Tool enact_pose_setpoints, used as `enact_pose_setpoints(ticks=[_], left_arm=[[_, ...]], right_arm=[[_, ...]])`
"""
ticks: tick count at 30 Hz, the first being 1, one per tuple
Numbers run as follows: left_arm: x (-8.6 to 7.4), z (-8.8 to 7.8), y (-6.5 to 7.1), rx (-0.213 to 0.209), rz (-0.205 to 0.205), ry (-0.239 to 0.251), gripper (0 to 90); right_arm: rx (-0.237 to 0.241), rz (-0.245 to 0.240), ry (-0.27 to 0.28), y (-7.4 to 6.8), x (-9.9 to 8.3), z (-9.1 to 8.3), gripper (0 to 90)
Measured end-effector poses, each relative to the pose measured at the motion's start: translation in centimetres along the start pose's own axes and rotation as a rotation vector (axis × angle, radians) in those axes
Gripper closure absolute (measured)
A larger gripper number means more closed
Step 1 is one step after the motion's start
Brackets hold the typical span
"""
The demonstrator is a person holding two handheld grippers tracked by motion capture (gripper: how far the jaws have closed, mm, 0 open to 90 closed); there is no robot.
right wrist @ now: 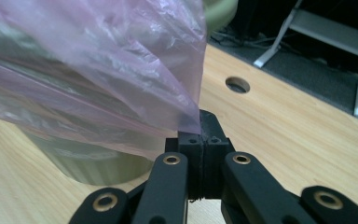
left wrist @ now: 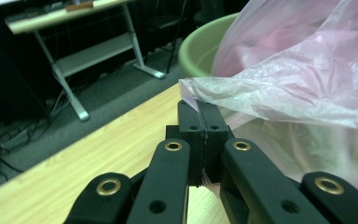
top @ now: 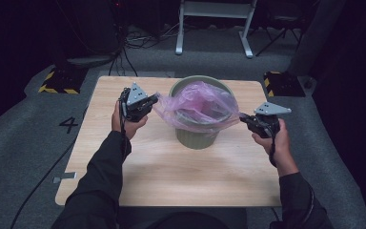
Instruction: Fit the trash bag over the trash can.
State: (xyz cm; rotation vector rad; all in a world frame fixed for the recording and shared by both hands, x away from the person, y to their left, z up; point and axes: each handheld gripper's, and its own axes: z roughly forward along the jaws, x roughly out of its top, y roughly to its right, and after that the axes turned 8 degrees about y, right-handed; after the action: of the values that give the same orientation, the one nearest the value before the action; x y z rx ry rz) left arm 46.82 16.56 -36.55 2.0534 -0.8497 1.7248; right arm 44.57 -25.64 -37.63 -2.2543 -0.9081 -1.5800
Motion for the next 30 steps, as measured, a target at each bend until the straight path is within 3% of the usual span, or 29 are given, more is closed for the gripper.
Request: enact_pose_setpoints(ticks=[2, 3, 6, 7, 8, 9, 10, 11, 12, 13, 14, 15, 16, 18, 19, 21, 23, 26, 30], left_arm=[[-0.6, 0.8, -0.3, 0.005, -0.012, -0.022, 89.8], [-1.1, 1.5, -0.3, 0.004, -0.024, -0.024, 89.8], [-1.4, 1.9, -0.1, 0.004, -0.033, -0.019, 89.8], [-1.5, 2.0, 0.2, 0.004, -0.024, -0.006, 89.8], [-1.5, 2.0, 0.2, 0.004, -0.024, -0.006, 89.7], [-1.5, 1.9, 0.4, 0.006, -0.018, -0.001, 88.7], [-1.6, 1.7, 0.5, 0.007, -0.009, 0.003, 88.7], [-1.6, 1.2, 0.6, 0.012, -0.006, 0.02, 78.8], [-1.6, 1.2, 0.6, 0.012, -0.006, 0.02, 77.8], [-1.7, 0.4, 0.6, -0.004, -0.008, 0.048, 75.9], [-1.6, 0.0, 0.6, 0.002, 0.0, 0.057, 72.0], [-1.6, 0.0, 0.6, 0.002, 0.0, 0.057, 65.4], [-1.5, -0.5, 0.6, 0.008, 0.008, 0.054, 65.4], [-1.4, -1.4, 0.6, -0.003, 0.01, 0.066, 49.4], [-1.3, -2.5, 0.4, -0.025, 0.008, 0.087, 43.7], [-1.2, -3.0, 0.2, -0.045, 0.0, 0.095, 41.1], [-1.0, -3.9, 0.2, -0.023, -0.007, 0.111, 34.2], [-0.9, -5.0, 0.0, -0.023, -0.013, 0.135, 28.0], [-0.8, -5.7, 0.3, -0.056, -0.009, 0.146, 29.2]], right_arm=[[-0.003, -0.008, -0.019, 0.1, -0.3, 0.5, 88.8], [-0.027, -0.029, -0.035, 0.2, -0.5, 1.0, 87.8], [-0.031, -0.029, -0.04, 0.4, -0.7, 1.3, 84.4], [-0.033, -0.036, -0.03, 0.4, -0.8, 1.1, 73.9], [-0.033, -0.036, -0.03, 0.4, -0.8, 1.1, 73.9], [-0.012, -0.035, 0.013, 0.4, -0.7, 0.5, 62.6], [-0.012, -0.035, 0.013, 0.4, -0.7, 0.5, 62.6], [-0.008, -0.029, 0.048, 0.3, -0.5, -0.5, 50.0], [-0.008, -0.029, 0.048, 0.3, -0.5, -0.5, 50.0], [0.01, -0.055, 0.112, 0.0, -0.3, -1.5, 41.2], [0.001, -0.064, 0.125, -0.3, -0.1, -2.0, 37.1], [0.001, -0.064, 0.125, -0.3, -0.1, -2.0, 37.1], [-0.004, -0.08, 0.148, -0.5, 0.1, -2.5, 34.4], [-0.02, -0.096, 0.176, -0.9, 0.6, -3.4, 30.2], [-0.017, -0.11, 0.224, -1.3, 1.2, -4.3, 30.3], [-0.012, -0.12, 0.24, -1.5, 1.5, -4.6, 30.6], [-0.005, -0.13, 0.264, -1.9, 2.1, -5.0, 32.3], [0.011, -0.154, 0.279, -2.5, 2.9, -5.1, 32.3], [0.051, -0.176, 0.283, -3.0, 3.7, -4.6, 32.3]])
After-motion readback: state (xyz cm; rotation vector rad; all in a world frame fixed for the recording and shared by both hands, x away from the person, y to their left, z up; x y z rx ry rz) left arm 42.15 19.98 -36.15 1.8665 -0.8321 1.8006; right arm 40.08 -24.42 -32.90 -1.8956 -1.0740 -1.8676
